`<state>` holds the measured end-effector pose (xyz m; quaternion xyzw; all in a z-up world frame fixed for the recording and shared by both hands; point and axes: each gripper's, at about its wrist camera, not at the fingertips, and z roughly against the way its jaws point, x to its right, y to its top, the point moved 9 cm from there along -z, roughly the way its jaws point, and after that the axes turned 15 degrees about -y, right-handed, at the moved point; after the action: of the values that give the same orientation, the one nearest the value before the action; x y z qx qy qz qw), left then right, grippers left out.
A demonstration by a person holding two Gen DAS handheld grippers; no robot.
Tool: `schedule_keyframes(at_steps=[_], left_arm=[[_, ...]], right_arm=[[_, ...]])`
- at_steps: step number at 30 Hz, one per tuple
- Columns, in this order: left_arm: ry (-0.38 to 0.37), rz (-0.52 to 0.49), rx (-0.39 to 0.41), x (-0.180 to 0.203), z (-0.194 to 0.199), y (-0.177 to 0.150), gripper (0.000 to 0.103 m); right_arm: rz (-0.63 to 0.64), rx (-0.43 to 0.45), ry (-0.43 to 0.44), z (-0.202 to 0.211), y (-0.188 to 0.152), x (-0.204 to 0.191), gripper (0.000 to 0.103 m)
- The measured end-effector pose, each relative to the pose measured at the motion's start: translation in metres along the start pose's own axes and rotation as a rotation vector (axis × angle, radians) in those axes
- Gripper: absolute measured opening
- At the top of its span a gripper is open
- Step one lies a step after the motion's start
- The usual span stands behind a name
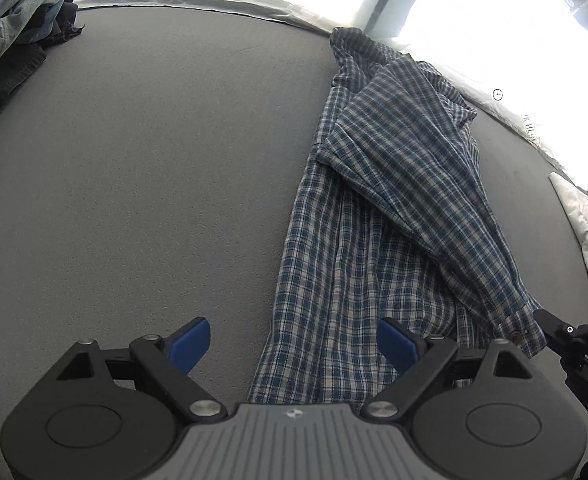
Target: Fold clothes
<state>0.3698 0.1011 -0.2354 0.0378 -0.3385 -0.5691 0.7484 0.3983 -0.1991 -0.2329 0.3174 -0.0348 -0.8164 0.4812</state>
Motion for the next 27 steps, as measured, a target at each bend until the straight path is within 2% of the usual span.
schedule_keyframes(at_steps=[5,10,15,22,27], left_arm=[[-0.003,-0.008,-0.018,-0.001,0.006,-0.017,0.091],[-0.004,-0.013,-0.039,-0.001,0.006,-0.032,0.091],[-0.003,-0.017,-0.065,0.001,0.003,-0.044,0.091],[0.005,-0.05,-0.099,0.002,0.0,-0.057,0.091],[0.015,-0.092,-0.113,0.001,-0.002,-0.062,0.091]], right_arm=[[-0.109,-0.036,0.05,0.022,-0.013,0.015,0.002],[-0.174,-0.078,0.006,0.028,-0.03,0.039,0.002],[-0.16,-0.094,-0.07,0.027,-0.045,0.058,0.002],[-0.066,-0.068,-0.134,0.038,-0.059,0.061,0.002],[-0.018,-0.085,-0.198,0.032,-0.068,0.066,0.002]])
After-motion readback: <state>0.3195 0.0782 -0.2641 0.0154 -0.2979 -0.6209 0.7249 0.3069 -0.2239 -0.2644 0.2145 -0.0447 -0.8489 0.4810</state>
